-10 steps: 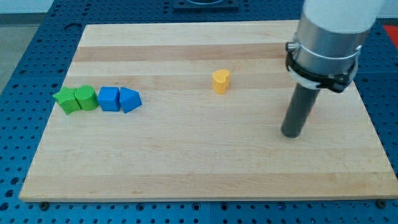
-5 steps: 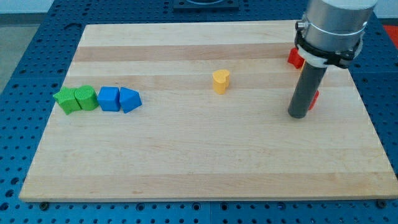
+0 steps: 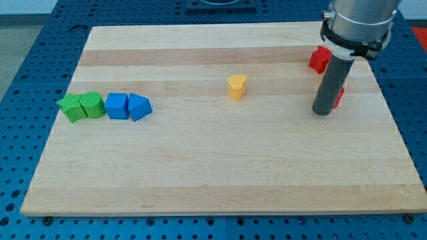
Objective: Move red circle below the yellow hexagon
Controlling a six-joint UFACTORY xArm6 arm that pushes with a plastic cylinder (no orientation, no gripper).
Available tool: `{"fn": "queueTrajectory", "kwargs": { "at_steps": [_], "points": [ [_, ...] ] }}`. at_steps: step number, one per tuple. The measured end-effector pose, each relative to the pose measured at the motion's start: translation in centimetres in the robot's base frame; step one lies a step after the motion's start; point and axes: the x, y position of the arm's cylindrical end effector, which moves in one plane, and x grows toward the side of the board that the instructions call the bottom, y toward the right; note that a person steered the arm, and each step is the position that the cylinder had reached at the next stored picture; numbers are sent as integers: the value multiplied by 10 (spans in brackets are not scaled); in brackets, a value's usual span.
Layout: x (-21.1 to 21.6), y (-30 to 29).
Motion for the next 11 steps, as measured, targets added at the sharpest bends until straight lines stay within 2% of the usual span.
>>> {"fn": "queueTrajectory", "kwargs": {
  "at_steps": [5,8,11],
  "points": [
    [-8,9],
    [24,11],
    [-14,30]
  ]
}}
